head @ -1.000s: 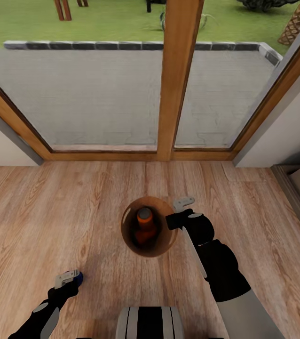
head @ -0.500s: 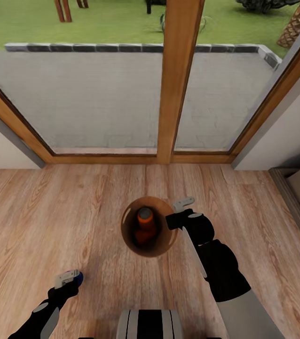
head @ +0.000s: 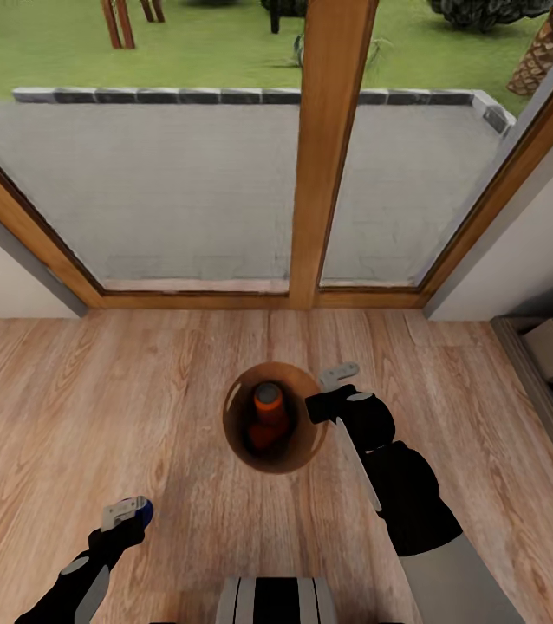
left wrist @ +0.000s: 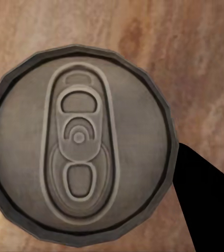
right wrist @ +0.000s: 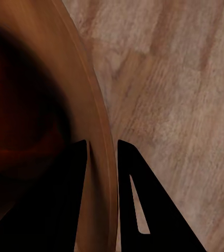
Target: Put the three can of soda from the living room inside the tash can in the kitchen.
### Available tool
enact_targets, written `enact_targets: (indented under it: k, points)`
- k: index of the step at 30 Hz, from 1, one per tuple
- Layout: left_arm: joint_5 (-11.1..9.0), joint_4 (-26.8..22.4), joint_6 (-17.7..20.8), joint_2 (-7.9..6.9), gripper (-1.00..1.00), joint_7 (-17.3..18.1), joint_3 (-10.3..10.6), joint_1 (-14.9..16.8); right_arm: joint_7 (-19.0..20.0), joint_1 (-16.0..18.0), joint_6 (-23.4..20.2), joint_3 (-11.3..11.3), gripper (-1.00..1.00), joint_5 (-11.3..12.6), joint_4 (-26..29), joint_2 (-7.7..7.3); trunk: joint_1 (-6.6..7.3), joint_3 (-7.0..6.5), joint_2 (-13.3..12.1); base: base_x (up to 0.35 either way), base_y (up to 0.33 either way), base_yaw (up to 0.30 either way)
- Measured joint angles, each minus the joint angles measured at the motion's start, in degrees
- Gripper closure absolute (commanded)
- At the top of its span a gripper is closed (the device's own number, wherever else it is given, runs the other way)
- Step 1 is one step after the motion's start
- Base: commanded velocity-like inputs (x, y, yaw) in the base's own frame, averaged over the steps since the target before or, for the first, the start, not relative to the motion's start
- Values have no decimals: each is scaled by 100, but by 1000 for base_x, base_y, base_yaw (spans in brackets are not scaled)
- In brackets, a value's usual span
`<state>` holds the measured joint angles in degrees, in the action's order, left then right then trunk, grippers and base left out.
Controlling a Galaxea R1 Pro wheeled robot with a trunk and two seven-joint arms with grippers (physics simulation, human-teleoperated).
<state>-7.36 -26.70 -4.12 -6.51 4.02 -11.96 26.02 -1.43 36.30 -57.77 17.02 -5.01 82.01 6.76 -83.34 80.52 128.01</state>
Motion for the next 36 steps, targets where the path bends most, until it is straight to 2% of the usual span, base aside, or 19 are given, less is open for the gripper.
enact_targets:
  k: [36]
  points:
    - [0,-8,0,0,100,9,0,0,1,-9,8,0,100,9,-2,-9,791,-978,-1444,0,0,0]
